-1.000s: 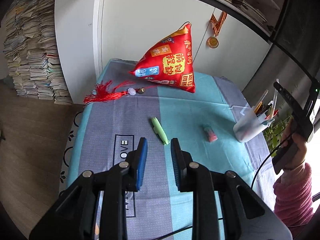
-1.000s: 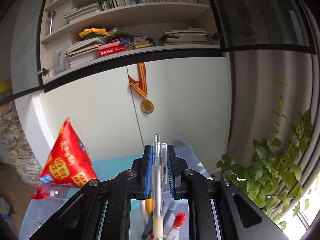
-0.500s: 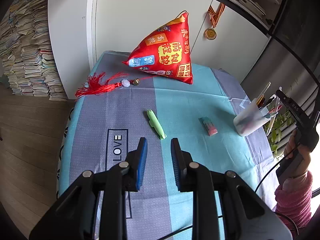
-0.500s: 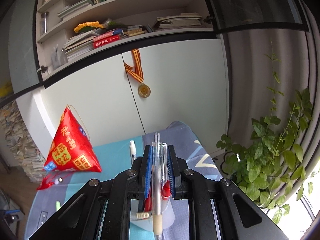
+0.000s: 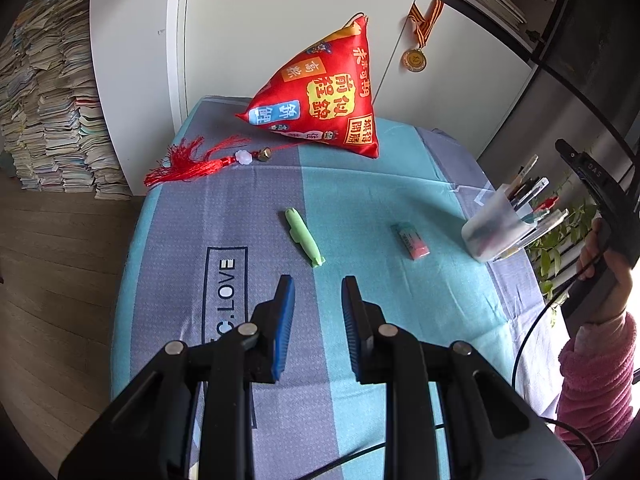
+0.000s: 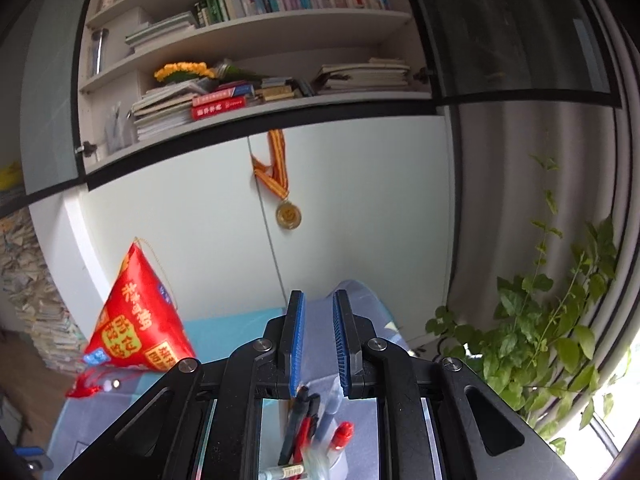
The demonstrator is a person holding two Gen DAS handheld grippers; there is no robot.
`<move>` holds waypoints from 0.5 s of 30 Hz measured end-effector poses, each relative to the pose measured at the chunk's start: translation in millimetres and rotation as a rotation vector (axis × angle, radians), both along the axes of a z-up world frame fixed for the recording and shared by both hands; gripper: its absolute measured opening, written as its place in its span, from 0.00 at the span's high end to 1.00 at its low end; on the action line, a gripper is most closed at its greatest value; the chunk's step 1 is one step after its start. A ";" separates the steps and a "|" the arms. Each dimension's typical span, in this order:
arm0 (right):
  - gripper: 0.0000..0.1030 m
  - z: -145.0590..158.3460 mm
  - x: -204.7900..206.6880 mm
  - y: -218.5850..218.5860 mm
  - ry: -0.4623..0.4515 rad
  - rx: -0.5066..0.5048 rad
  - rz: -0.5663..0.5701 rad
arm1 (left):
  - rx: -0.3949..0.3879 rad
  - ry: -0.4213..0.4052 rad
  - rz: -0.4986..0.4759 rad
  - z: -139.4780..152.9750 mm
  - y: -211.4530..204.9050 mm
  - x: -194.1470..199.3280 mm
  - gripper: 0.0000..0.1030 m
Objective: Organize stationery
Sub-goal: 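Lower the clear white-grip pen into the cup and open the right tool, then move the left tool toward the green highlighter while the right tool moves toward the eraser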
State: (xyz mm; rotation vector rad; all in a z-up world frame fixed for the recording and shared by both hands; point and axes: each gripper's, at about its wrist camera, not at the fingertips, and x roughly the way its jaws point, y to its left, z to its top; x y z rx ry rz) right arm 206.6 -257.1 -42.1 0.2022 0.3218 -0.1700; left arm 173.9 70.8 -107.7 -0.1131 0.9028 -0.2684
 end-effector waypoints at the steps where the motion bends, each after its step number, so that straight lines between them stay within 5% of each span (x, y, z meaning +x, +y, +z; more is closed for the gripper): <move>1: 0.85 -0.2 -2.6 -2.5 0.018 0.022 0.028 | 0.004 0.002 -0.004 -1.4 -0.3 -0.2 0.79; 5: 0.80 -6.5 -28.1 -22.9 0.108 0.144 0.112 | 0.007 0.022 -0.003 -8.8 -1.0 5.3 0.79; 7: 0.58 -11.9 -40.8 -32.4 0.141 0.164 0.108 | 0.000 0.036 -0.003 -12.1 -3.5 9.2 0.79; 13: 0.57 -51.2 -73.4 -58.8 0.362 0.230 0.129 | 0.003 0.043 -0.061 -19.3 -19.4 6.3 0.79; 15: 0.57 -70.9 -78.7 -55.8 0.462 0.181 0.186 | 0.013 0.049 -0.071 -21.1 -23.6 7.0 0.79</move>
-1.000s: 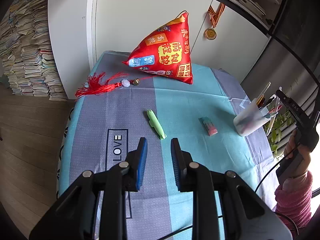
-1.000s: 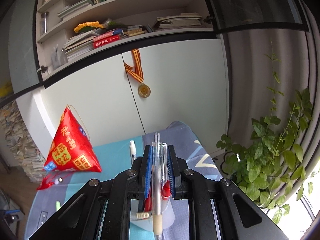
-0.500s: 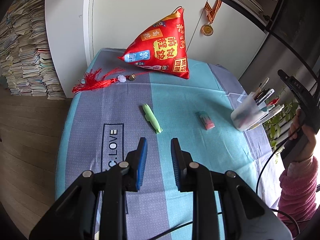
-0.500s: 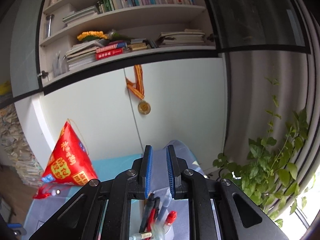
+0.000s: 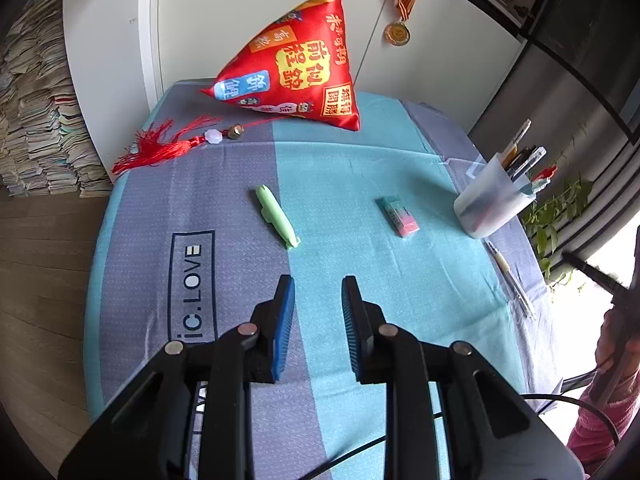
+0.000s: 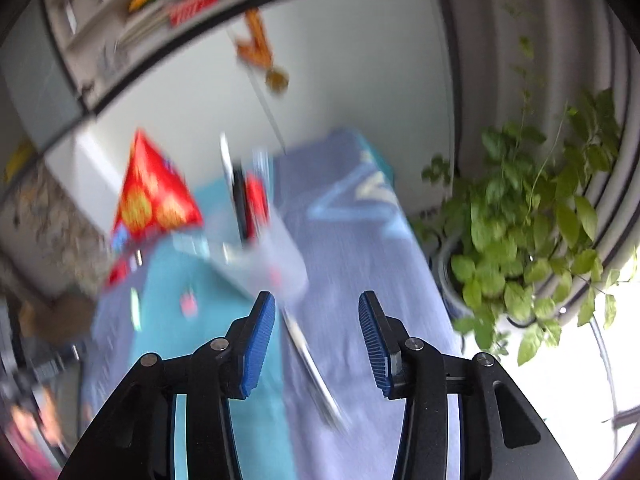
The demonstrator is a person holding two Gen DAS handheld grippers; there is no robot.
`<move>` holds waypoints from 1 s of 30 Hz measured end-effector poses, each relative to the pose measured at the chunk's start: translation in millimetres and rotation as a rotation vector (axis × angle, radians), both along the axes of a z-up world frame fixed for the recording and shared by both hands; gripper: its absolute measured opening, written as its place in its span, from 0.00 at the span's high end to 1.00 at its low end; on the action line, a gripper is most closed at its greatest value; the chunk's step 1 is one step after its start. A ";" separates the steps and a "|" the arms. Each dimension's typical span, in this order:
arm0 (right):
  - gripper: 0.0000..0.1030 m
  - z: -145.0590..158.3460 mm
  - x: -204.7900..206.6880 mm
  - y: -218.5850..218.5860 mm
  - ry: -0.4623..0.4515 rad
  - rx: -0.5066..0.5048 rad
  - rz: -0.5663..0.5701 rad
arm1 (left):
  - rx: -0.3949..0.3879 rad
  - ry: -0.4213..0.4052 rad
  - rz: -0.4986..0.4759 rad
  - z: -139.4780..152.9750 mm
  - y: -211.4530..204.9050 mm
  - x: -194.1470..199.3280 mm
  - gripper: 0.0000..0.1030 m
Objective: Organize stationery
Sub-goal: 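Move the left tool toward the green highlighter while the right tool moves toward the eraser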
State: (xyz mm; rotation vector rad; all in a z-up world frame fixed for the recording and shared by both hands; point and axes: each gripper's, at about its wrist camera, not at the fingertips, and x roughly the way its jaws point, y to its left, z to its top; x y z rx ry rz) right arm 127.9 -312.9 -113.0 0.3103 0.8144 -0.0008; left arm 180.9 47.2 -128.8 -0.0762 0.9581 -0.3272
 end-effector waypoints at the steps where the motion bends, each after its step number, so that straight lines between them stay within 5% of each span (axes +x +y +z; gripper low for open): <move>1: 0.57 -13.3 -2.4 5.4 0.055 -0.052 0.051 | 0.001 0.002 -0.001 -0.6 -1.4 0.3 0.79; 3: 0.57 -36.6 -8.6 15.6 0.141 -0.133 0.107 | -0.005 0.002 -0.004 -0.3 -3.1 0.1 0.79; 8: 0.58 -67.0 -20.0 28.7 0.194 -0.134 0.188 | 0.000 0.000 -0.004 1.2 -5.1 -4.2 0.79; 13: 0.84 -70.2 -23.3 30.0 0.174 -0.177 0.189 | 0.006 -0.006 -0.004 3.6 -6.1 -8.1 0.79; 15: 0.84 -67.8 -24.8 32.1 0.157 -0.195 0.192 | 0.009 -0.010 -0.011 4.4 -7.3 -8.9 0.79; 24: 0.85 26.1 -34.3 35.9 -0.157 -0.105 0.187 | 0.035 -0.016 -0.055 5.8 -27.0 -11.9 0.79; 30: 0.85 77.1 -7.8 43.8 -0.261 -0.136 0.175 | 0.086 -0.029 -0.021 6.3 -32.6 -3.0 0.79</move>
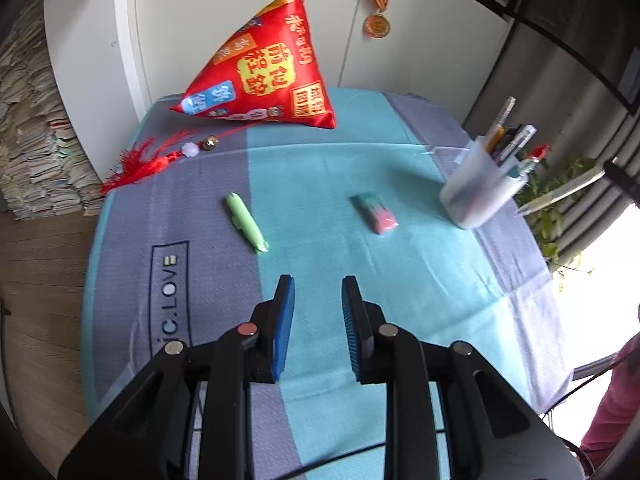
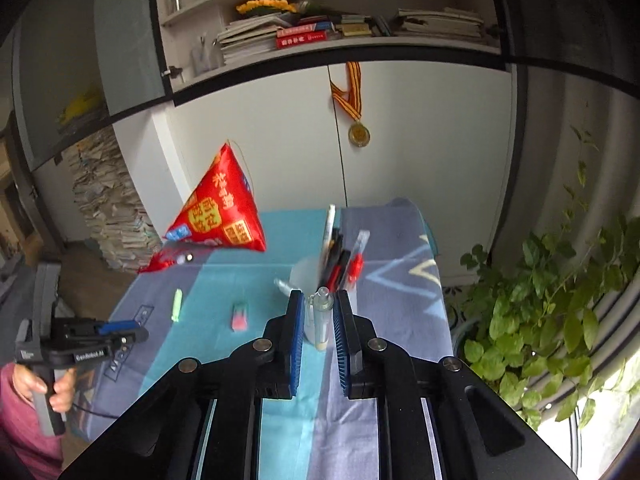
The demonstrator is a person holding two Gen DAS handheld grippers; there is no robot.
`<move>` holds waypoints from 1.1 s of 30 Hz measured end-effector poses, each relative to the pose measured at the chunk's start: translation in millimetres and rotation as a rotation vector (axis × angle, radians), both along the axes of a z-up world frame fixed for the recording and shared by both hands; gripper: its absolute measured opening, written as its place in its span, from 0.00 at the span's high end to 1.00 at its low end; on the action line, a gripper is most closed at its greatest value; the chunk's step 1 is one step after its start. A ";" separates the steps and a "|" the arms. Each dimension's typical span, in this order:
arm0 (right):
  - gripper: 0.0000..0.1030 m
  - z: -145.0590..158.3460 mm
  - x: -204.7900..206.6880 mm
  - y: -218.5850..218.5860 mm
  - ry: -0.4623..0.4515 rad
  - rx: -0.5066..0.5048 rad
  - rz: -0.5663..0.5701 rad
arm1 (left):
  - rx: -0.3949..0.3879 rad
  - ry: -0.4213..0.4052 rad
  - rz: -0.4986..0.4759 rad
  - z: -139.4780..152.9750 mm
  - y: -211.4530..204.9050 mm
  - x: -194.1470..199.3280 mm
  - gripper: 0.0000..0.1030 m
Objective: Organize stationery
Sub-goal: 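Move the left tool toward the green highlighter while the right tool moves toward the eraser, then grasp the green highlighter with the left tool while the right tool grasps the pink-green eraser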
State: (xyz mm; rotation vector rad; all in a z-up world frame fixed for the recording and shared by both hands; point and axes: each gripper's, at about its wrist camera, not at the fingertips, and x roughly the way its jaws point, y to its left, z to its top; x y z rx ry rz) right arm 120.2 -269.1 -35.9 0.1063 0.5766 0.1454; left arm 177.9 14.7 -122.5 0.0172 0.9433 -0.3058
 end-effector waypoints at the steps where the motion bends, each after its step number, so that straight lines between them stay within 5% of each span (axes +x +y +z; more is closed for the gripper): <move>1: 0.85 5.7 5.1 0.7 -0.009 0.002 -0.002 | 0.008 0.005 0.018 -1.2 1.5 4.5 0.79; 10: 0.85 31.9 43.2 9.4 -0.049 -0.041 -0.033 | -0.020 0.059 0.096 -10.0 22.3 22.2 0.79; 25: 0.82 -27.9 68.9 -7.0 0.133 0.023 -0.104 | -0.020 0.158 0.243 -29.5 39.1 83.3 0.79; 28: 0.71 -22.1 60.9 -9.7 0.105 0.052 -0.101 | -0.017 0.167 0.258 -32.3 39.8 88.9 0.79; 33: 0.70 -7.0 47.1 -10.0 0.044 0.074 -0.103 | -0.015 0.178 0.269 -37.1 40.2 95.3 0.79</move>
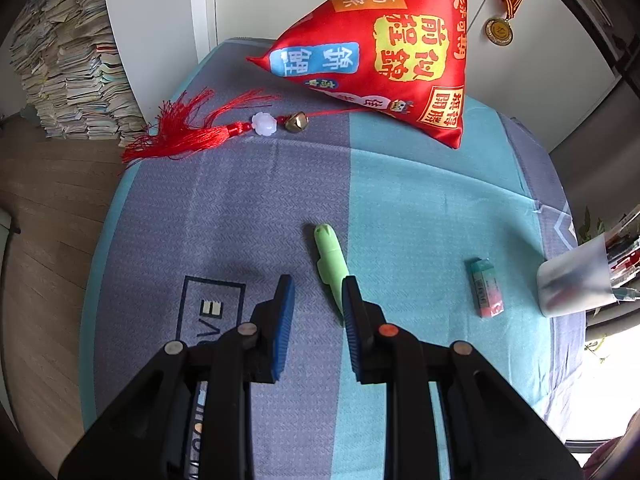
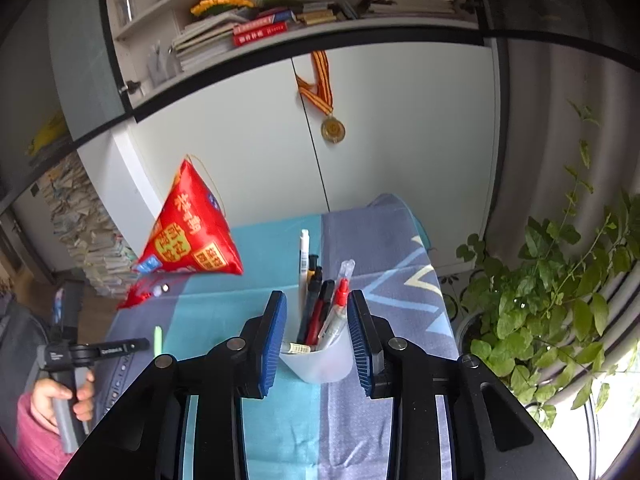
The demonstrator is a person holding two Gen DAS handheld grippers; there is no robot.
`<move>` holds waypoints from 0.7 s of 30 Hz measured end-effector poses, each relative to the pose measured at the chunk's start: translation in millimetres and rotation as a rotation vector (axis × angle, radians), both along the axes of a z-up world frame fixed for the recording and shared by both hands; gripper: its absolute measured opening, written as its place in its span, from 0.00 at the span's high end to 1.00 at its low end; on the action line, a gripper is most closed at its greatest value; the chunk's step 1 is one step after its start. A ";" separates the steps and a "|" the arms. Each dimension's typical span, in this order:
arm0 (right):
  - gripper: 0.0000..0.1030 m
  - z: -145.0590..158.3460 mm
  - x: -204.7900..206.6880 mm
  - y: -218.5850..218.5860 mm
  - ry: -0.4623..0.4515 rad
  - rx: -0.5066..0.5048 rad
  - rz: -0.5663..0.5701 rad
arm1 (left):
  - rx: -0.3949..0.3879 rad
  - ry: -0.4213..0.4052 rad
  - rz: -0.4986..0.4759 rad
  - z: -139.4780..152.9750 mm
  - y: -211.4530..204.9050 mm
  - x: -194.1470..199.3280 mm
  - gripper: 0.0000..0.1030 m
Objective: Organize stationery
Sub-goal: 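Grasp the green highlighter with the left tool while the right tool grasps the pink-green eraser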
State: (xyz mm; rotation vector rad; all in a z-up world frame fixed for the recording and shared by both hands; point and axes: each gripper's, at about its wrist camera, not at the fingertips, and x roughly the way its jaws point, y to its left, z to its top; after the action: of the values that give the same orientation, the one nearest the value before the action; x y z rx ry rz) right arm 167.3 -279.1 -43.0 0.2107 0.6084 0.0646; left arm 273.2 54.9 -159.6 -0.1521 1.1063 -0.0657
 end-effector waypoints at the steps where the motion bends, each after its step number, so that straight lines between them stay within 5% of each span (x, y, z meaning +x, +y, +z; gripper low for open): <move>1: 0.70 2.0 -2.4 0.4 -0.006 0.006 0.002 | 0.005 0.000 0.001 -0.7 0.1 1.2 0.79; 13: 0.69 -23.4 -6.7 110.0 0.083 -0.197 0.328 | -0.034 0.019 0.070 -0.9 13.4 16.4 0.79; 21: 0.69 -50.3 7.4 121.9 0.183 -0.149 0.353 | 0.012 0.023 0.046 -6.4 -7.5 34.9 0.77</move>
State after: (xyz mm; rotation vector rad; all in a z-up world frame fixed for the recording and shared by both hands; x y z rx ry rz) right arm 174.7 -157.2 -93.3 -0.0380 0.8246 0.3421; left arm 308.1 47.4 -166.0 -0.1677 1.1252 -0.0156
